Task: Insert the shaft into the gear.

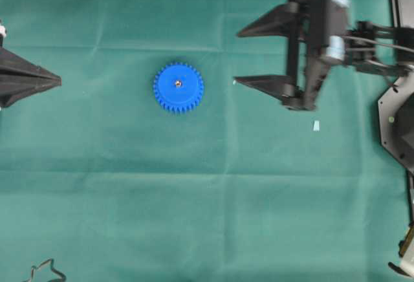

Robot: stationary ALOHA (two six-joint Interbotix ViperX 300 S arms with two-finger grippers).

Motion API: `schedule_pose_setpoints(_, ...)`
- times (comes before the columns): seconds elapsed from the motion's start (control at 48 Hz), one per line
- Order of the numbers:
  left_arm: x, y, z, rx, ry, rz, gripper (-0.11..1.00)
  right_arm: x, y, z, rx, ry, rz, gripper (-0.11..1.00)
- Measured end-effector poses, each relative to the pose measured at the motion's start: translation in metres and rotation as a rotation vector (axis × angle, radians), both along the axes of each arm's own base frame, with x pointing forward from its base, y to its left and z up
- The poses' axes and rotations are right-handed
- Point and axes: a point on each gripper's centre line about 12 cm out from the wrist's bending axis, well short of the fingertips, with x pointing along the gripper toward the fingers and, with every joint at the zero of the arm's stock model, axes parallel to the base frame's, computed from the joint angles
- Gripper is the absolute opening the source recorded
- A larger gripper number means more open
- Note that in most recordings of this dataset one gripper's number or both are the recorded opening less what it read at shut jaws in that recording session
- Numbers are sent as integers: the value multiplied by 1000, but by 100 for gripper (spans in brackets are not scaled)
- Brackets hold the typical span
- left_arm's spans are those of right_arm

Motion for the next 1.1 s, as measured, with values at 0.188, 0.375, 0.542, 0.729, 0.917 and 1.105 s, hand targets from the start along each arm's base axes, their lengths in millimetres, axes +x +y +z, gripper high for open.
schedule_pose_setpoints(0.188,0,0,0,2,-2,-2,0,-35,5,0,-6,-47,-2,94)
schedule_pose_setpoints(0.375,0,0,0,2,-2,0,0,-50,7,-2,-6,-67,-3,94)
schedule_pose_setpoints(0.542,0,0,0,0,-2,0,0,-51,8,-2,-9,-67,-2,94)
schedule_pose_setpoints(0.729,0,0,0,-2,-2,0,0,-50,7,-6,-5,-53,-2,94)
schedule_pose_setpoints(0.917,0,0,0,0,-2,0,0,-49,7,-7,-6,-50,-2,94)
schedule_pose_setpoints(1.105,0,0,0,-2,-2,0,0,-49,7,-7,-5,-49,-2,94)
